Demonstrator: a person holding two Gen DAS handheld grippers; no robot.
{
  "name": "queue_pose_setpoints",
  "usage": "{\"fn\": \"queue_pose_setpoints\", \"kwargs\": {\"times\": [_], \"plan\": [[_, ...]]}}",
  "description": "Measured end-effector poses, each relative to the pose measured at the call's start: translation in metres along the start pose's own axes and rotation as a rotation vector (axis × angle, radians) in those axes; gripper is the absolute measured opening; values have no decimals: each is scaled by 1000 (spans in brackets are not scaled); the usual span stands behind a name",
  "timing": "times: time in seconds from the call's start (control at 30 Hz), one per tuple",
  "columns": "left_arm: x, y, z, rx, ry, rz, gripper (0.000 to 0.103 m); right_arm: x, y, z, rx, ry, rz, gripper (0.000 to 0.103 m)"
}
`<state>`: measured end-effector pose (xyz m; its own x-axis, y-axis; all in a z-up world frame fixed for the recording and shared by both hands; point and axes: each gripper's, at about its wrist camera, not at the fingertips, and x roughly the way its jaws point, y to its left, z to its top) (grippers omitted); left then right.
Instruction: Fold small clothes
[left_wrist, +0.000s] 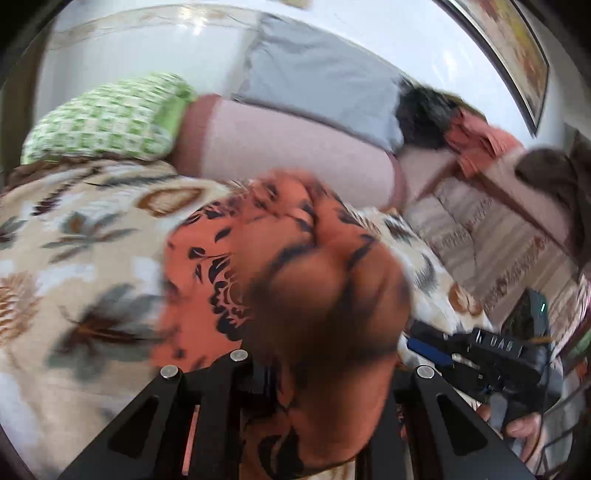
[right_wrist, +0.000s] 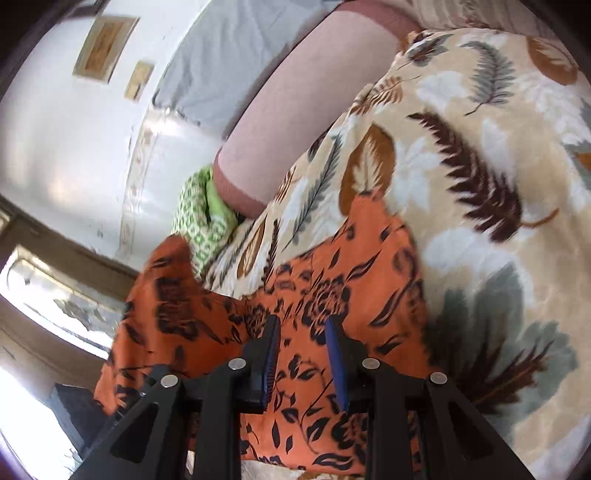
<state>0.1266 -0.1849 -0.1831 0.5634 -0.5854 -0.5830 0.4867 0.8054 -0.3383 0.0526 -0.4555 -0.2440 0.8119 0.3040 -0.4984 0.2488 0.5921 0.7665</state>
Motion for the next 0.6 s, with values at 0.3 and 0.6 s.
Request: {"fn": "queue_pose_setpoints", "kwargs": {"times": [0.3,0.6], "plan": [[30,-23,-34,100,141,-125,54,10,-36,19,186,125,178,79],[-33,32,-15,225,-10,-118,82,46,-11,3,157,204,191,79]]}}
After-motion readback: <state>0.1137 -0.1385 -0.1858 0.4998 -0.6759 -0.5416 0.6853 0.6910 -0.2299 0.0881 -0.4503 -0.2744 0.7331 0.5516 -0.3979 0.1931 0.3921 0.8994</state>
